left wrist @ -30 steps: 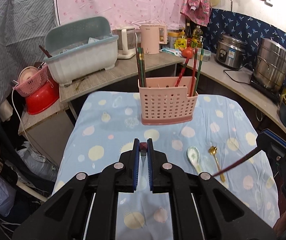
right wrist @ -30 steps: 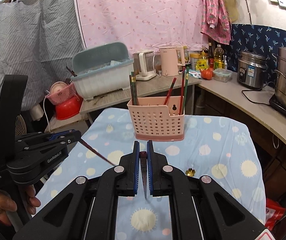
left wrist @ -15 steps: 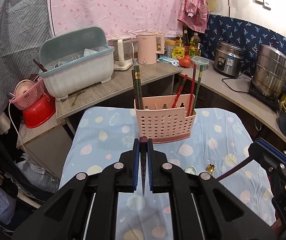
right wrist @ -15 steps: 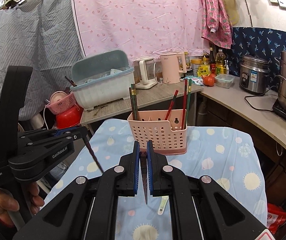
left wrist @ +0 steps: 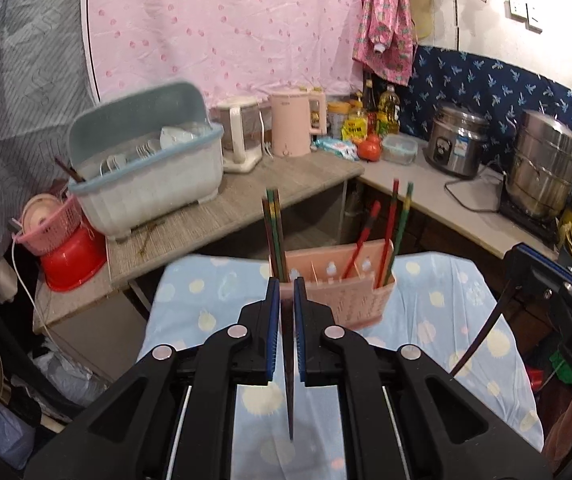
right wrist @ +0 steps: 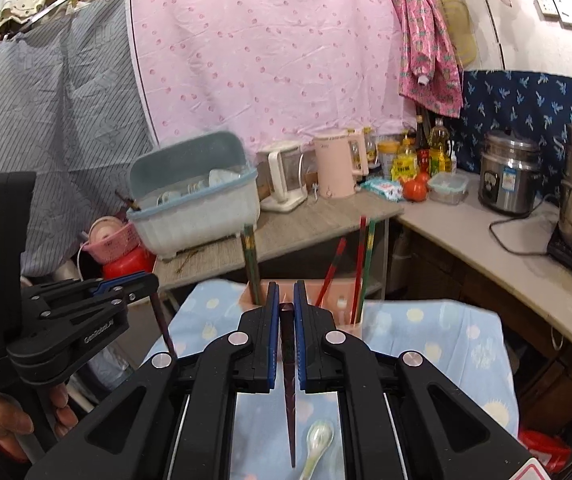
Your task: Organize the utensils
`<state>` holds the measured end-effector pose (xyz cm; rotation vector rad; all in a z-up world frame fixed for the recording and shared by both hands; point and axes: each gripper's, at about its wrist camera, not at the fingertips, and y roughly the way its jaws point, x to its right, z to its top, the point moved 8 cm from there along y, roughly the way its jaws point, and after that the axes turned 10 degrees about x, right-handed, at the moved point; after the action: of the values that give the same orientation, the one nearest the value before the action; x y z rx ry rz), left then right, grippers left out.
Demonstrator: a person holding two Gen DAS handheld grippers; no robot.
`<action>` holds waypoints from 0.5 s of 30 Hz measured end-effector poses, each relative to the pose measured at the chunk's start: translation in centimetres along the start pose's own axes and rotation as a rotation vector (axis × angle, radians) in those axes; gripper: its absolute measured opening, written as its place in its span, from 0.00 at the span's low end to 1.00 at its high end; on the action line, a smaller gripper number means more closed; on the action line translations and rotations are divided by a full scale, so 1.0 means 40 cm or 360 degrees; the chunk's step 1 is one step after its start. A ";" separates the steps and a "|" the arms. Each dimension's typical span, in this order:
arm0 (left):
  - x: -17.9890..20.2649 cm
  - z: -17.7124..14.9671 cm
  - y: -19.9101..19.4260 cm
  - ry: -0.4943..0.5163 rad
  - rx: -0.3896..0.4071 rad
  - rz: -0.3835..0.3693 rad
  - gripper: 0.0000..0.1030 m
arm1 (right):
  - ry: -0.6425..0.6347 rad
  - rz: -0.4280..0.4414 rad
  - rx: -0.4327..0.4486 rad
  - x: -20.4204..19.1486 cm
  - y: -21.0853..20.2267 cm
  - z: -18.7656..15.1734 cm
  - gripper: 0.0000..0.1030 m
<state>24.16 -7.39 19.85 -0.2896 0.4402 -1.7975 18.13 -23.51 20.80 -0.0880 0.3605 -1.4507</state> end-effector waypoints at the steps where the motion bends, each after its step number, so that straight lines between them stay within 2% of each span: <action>1: -0.004 0.032 0.005 -0.0006 0.0027 0.0008 0.07 | -0.0003 0.0001 0.0018 0.001 0.012 0.028 0.07; 6: -0.012 0.177 0.031 -0.0013 0.0151 0.0025 0.07 | -0.0043 -0.0019 0.0111 -0.004 0.089 0.162 0.07; 9: -0.018 0.208 0.050 -0.0015 0.0162 0.0030 0.07 | -0.0038 -0.0025 0.0136 -0.006 0.123 0.201 0.07; 12: -0.028 0.169 0.069 -0.0008 0.0123 0.0018 0.08 | -0.0012 -0.0010 0.0141 0.001 0.124 0.190 0.07; 14: -0.047 0.107 0.100 -0.0025 0.0052 0.0017 0.09 | -0.0009 -0.0009 0.0121 0.007 0.123 0.160 0.07; 15: -0.060 0.068 0.120 -0.0034 0.0003 0.0036 0.12 | 0.0002 -0.0007 0.0095 0.013 0.124 0.136 0.07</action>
<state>30.09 -6.57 20.28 -0.3010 0.4256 -1.7710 24.48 -24.25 24.47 -0.0398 0.3182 -1.4645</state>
